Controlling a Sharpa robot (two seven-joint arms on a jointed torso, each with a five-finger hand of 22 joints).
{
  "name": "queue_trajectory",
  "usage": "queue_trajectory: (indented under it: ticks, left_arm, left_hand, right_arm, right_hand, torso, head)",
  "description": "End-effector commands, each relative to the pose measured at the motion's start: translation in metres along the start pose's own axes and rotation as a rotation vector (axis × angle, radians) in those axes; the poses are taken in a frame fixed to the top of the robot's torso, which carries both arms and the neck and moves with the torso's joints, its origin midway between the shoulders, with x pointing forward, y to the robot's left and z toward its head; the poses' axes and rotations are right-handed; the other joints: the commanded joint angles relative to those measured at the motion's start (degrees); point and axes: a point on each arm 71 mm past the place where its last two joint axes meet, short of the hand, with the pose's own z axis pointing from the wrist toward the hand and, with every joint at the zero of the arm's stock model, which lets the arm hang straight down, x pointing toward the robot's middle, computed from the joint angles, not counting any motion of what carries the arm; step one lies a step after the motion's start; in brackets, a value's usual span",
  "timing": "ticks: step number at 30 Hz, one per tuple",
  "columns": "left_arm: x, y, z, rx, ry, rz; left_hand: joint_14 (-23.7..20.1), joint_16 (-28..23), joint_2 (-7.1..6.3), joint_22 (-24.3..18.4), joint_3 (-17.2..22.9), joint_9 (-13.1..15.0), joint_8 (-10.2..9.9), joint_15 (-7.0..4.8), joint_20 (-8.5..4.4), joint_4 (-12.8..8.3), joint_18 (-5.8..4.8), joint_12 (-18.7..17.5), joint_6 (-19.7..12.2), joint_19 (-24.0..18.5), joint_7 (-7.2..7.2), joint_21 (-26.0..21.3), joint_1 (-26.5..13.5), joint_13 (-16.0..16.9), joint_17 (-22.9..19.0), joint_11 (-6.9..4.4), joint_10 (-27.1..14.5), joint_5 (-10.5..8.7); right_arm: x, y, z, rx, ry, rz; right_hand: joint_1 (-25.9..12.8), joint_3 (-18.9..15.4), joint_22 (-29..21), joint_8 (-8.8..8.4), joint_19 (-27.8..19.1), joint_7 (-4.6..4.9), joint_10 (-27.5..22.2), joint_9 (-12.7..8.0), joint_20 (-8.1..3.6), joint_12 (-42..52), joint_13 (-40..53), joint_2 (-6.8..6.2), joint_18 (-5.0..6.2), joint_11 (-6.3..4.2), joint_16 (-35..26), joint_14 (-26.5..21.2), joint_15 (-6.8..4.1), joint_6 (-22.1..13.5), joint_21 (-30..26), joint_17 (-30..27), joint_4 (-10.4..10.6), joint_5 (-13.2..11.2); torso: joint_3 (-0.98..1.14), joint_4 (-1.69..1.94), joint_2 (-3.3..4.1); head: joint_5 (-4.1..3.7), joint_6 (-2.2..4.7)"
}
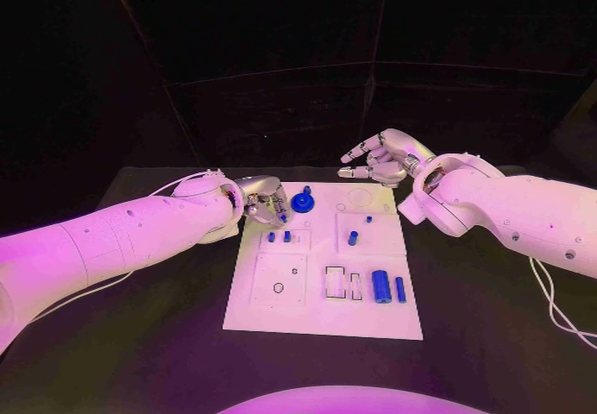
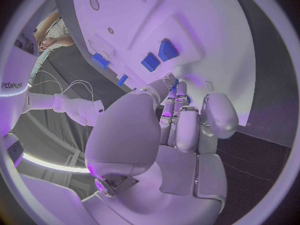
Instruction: Assemble the parts on the task board
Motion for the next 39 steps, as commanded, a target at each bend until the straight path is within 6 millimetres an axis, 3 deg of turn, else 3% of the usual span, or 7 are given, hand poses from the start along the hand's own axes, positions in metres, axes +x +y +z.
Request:
queue_trajectory:
  ticks: [1,28,30,31,35,36,39]
  left_arm:
    - [0.001,0.001,0.001,-0.019,0.017,0.005]
    - [-0.005,0.011,-0.009,-0.039,-0.030,-0.005]
    - [-0.006,0.013,-0.013,-0.040,-0.042,-0.016]
    - [-0.008,0.015,-0.015,-0.042,-0.050,-0.029]
    - [-0.014,0.023,-0.025,-0.049,-0.114,-0.155]
    - [-0.016,0.024,-0.027,-0.050,-0.131,-0.196]
    - [-0.023,0.029,-0.038,-0.045,-0.204,-0.359]
  left_hand:
    - [0.5,-0.3,-0.13,-0.4,0.0,-0.2,-0.6,0.14,0.43,-0.1,-1.04,-0.6,-0.9,-0.2,0.27,-0.5,-0.9,-0.1,-0.2,0.19,-0.8,0.03]
    - [0.3,-0.9,-1.69,-2.8,-1.2,-1.4,-3.2,1.12,1.36,-0.4,-0.47,-3.1,-4.3,-0.9,0.88,-3.4,-2.1,-0.3,-1.9,1.47,-6.5,0.03]
    - [0.3,-0.9,-1.67,-2.9,-1.2,-1.4,-3.2,1.14,1.38,-0.5,-0.43,-3.1,-4.3,-1.0,0.91,-3.5,-2.1,-0.3,-2.0,1.49,-6.6,0.03]
    - [0.3,-0.9,-1.64,-3.0,-1.2,-1.4,-3.2,1.15,1.39,-0.5,-0.42,-3.1,-4.3,-1.0,0.93,-3.6,-2.1,-0.3,-2.0,1.51,-6.7,0.04]
    - [0.3,-0.8,-1.09,-3.6,-0.8,-1.4,-3.1,1.20,1.45,-0.6,-0.29,-2.9,-4.1,-1.1,1.16,-4.2,-1.7,-0.2,-1.9,1.59,-6.6,0.10]
    - [0.3,-0.8,-0.87,-3.7,-0.7,-1.4,-3.0,1.23,1.48,-0.6,-0.28,-2.8,-4.0,-1.2,1.29,-4.3,-1.6,-0.1,-1.9,1.62,-6.4,0.11]
    - [0.2,-1.0,-0.88,-5.1,-0.7,-1.3,-2.8,1.40,1.59,-0.6,0.02,-2.6,-3.5,-1.7,1.64,-5.8,-1.8,-0.1,-2.2,1.83,-6.4,0.10]
  right_arm:
    - [0.000,0.002,0.000,-0.011,0.003,0.002]
    - [-0.007,-0.007,-0.001,0.016,-0.007,-0.005]
    - [-0.008,-0.009,-0.001,0.027,-0.005,-0.009]
    - [-0.009,-0.011,-0.001,0.032,-0.002,-0.016]
    - [-0.010,-0.015,-0.003,0.042,0.024,-0.094]
    - [-0.010,-0.015,-0.003,0.044,0.031,-0.115]
    - [-0.012,-0.019,-0.006,0.051,0.054,-0.203]
  right_hand:
    - [0.0,-0.3,-0.1,0.39,-0.3,-0.10,0.0,-0.1,0.08,-0.1,2.8,0.56,0.62,-0.07,-0.2,4.2,-0.54,-0.4,-0.3,7.3,0.1,0.2]
    - [0.2,-0.5,-0.7,0.46,-0.5,-0.11,-0.6,-0.1,0.08,-0.7,2.1,0.70,0.75,-0.07,-0.4,4.1,-0.54,-0.5,-0.6,7.0,0.2,0.2]
    - [1.0,-0.5,-1.7,0.68,-1.0,-0.17,-3.7,-0.1,0.03,-4.5,-1.7,0.91,0.93,-0.16,-0.7,4.0,-0.60,-0.4,-1.1,6.6,-0.1,0.3]
    - [2.2,-0.2,-3.5,1.11,-1.8,-0.39,-7.6,0.0,-0.14,-9.4,-6.5,1.24,1.27,-0.25,-1.2,3.8,-0.78,0.1,-2.1,5.7,-0.6,0.4]
    - [7.1,3.0,-9.0,3.61,-4.4,-1.38,-19.8,0.8,-1.03,-27.3,-23.1,2.21,2.29,-1.49,-3.3,2.9,-1.84,4.1,-5.3,2.6,-3.1,4.2]
    - [7.6,3.7,-10.1,3.87,-4.9,-1.58,-22.6,0.9,-1.28,-32.5,-27.7,2.14,2.47,-1.66,-4.0,2.7,-2.02,4.7,-6.0,1.7,-3.3,4.2]
    - [8.7,6.1,-12.7,3.69,-5.7,-1.71,-23.3,0.7,-1.45,-41.8,-35.5,1.04,2.77,-1.52,-6.3,2.1,-2.07,5.2,-7.8,-1.4,-3.8,2.0]
  torso:
    - [-0.01,0.00,-0.01]
    - [-0.08,0.07,-0.06]
    - [-0.06,0.08,-0.05]
    - [-0.04,0.09,-0.06]
    - [0.02,0.09,-0.17]
    - [0.05,0.08,-0.18]
    - [-0.02,0.14,-0.23]
  head:
    - [-0.05,0.00]
    - [-0.15,0.04]
    - [-0.14,0.12]
    - [-0.13,0.15]
    - [0.05,0.34]
    - [0.11,0.42]
    - [-0.45,0.63]
